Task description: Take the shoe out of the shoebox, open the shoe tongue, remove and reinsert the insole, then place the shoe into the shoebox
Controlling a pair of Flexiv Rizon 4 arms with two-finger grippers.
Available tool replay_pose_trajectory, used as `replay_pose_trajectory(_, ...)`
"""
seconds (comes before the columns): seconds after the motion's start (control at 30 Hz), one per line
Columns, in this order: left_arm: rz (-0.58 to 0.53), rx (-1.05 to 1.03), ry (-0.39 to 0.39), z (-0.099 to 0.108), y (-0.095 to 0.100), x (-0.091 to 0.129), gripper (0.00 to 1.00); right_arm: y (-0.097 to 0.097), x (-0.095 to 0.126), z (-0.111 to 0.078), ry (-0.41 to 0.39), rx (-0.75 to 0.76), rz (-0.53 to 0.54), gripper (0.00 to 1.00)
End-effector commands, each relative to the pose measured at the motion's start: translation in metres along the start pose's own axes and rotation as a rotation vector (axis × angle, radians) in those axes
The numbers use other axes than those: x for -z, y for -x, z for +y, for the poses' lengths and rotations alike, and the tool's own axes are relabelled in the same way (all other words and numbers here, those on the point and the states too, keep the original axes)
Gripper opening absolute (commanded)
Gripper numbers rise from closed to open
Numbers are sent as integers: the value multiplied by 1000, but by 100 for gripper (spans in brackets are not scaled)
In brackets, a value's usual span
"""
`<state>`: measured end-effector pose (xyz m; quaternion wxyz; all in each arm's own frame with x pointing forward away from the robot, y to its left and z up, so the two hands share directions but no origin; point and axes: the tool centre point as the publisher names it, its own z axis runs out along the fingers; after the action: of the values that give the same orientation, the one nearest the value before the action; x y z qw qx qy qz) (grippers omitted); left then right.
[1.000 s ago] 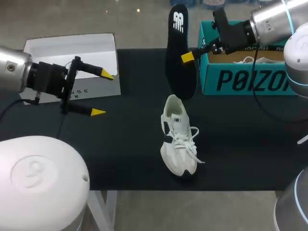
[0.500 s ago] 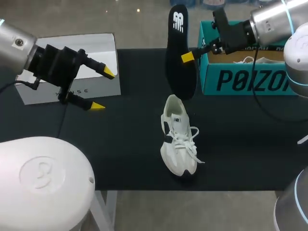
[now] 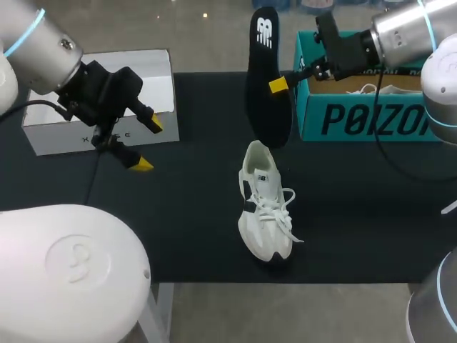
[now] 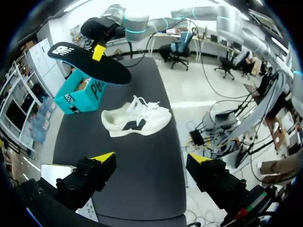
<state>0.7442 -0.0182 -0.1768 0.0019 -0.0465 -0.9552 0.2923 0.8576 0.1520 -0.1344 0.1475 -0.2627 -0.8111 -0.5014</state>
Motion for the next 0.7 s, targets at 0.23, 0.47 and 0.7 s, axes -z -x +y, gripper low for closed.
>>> replay_pose_trajectory(0.23, 12, -1, 64, -3, 6, 0, 100, 0, -1, 0, -1, 0, -1, 0)
replay_pose_trajectory(0.47, 12, -1, 64, -3, 6, 0, 100, 31, -1, -1, -36, -15, -33, 0)
replay_pose_trajectory(0.7, 12, -1, 64, -3, 6, 0, 100, 63, -11, -12, -44, -44, -38, 0)
